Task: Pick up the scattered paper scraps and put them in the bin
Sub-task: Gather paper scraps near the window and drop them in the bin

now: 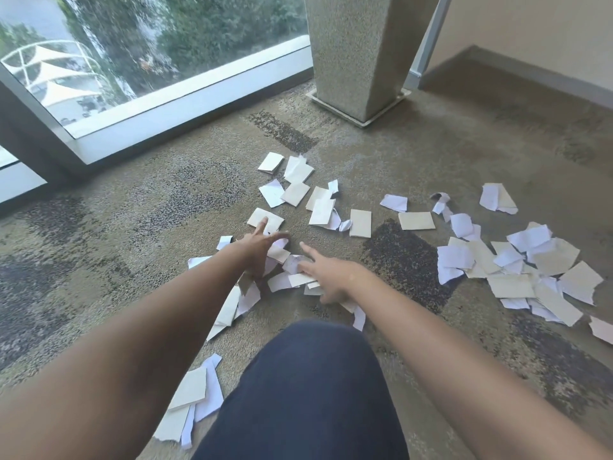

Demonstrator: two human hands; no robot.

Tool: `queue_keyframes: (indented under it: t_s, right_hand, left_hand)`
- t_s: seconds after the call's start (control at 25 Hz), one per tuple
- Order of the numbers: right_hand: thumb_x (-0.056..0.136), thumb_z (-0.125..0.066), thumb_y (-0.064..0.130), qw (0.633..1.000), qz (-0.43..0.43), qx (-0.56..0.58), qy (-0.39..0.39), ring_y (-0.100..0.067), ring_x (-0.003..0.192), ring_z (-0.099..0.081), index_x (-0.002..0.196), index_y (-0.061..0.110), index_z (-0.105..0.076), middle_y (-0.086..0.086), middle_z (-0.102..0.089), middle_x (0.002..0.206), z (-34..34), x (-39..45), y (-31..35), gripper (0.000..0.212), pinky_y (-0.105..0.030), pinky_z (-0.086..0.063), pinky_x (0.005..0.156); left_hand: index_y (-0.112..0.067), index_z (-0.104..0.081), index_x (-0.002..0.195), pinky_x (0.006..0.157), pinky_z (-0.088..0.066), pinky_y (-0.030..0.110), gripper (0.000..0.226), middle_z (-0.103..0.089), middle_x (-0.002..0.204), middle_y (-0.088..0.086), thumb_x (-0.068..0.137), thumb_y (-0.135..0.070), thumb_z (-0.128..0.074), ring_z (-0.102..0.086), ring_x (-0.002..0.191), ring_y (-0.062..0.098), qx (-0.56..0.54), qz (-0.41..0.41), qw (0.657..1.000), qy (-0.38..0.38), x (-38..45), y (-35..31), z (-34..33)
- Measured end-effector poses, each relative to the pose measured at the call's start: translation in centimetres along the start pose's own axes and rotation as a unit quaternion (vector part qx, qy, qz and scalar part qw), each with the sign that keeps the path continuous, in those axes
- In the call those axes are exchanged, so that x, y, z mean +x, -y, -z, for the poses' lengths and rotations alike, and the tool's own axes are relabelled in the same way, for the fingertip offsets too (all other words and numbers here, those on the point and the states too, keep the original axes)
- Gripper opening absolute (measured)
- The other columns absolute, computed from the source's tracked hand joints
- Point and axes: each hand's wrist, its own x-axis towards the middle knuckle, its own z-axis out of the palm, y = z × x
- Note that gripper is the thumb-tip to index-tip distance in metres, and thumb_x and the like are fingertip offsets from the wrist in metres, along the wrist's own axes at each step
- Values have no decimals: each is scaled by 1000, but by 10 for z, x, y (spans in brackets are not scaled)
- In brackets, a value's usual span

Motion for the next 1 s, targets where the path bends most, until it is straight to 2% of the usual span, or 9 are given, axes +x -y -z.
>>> queue_keyframes:
  t_s: [0.12, 0.24, 0.32, 0.48, 0.6, 0.72, 0.88, 0.92, 1.0]
  right_hand:
    - [79, -65, 11, 1000, 3, -1, 5, -36, 113, -57, 149, 29, -25, 3, 3, 162, -2, 8, 2, 82, -39, -49, 75]
    - [80, -66, 13, 999, 8, 19, -32, -39, 105, -60, 139, 21, -37, -4, -14, 154, -10, 8, 7, 66, -45, -53, 77]
    - [81, -66, 15, 997, 16, 38, -60, -39, 97, -61, 131, 14, -43, -5, -27, 140, -19, 6, 11, 56, -47, -52, 77]
    - [84, -65, 20, 986, 13, 143, -82, -32, 90, -57, 116, 10, -51, 2, -34, 114, -32, 2, 8, 36, -48, -48, 81]
    - [87, -65, 27, 965, 8, 241, -103, -22, 94, -56, 121, 13, -57, 5, -38, 112, -33, -6, 1, 37, -41, -47, 86]
    - [87, -68, 27, 936, -15, 323, -139, -16, 97, -56, 124, 15, -61, 4, -44, 114, -25, -23, -12, 39, -31, -46, 85]
    - [83, -74, 23, 892, -83, 400, -196, -15, 105, -55, 127, 15, -61, 4, -49, 119, -14, -48, -41, 47, -25, -41, 86]
    - [82, -75, 24, 882, -92, 413, -210, -14, 108, -55, 128, 16, -61, 3, -51, 121, -11, -54, -46, 48, -26, -42, 89]
    - [81, -76, 26, 853, -115, 448, -240, -15, 113, -56, 126, 17, -63, 4, -55, 122, -8, -72, -62, 47, -31, -44, 94]
  left_hand:
    - [-47, -30, 139, 74, -60, 46, 111, -19, 143, 10, 56, -3, -89, -60, 106, 38, -20, -25, 999, 3, 1, -2, 1]
    - [-34, -35, 138, 66, -58, 39, 97, -26, 131, 10, 61, -3, -85, -62, 85, 33, -40, -22, 999, -23, -2, -3, -2]
    - [-27, -43, 133, 62, -54, 35, 79, -29, 129, 12, 68, -8, -81, -61, 81, 30, -55, -17, 997, -54, -4, -5, -4]
    - [-20, -63, 112, 71, -49, 30, 42, -39, 113, 6, 73, -15, -79, -58, 91, 28, -87, -18, 990, -108, -10, -8, -4]
    - [-17, -73, 101, 73, -40, 21, 31, -52, 114, 7, 73, -4, -74, -56, 103, 24, -100, -22, 986, -131, -14, -6, -3]
    - [-19, -76, 90, 64, -40, 20, 26, -65, 100, 4, 71, -2, -75, -56, 86, 17, -137, 13, 982, -133, -20, -6, -5]
    - [-17, -72, 64, 49, -44, 15, 14, -69, 67, -1, 60, -9, -83, -60, 64, 12, -291, 34, 946, -139, -24, -15, 5]
    - [-15, -71, 63, 51, -47, 16, 17, -69, 65, 0, 60, -7, -86, -61, 64, 13, -345, 31, 928, -138, -25, -18, 9]
    - [-12, -71, 65, 67, -55, 27, 20, -71, 63, 1, 62, 1, -85, -64, 66, 15, -430, 3, 894, -124, -24, -35, 23]
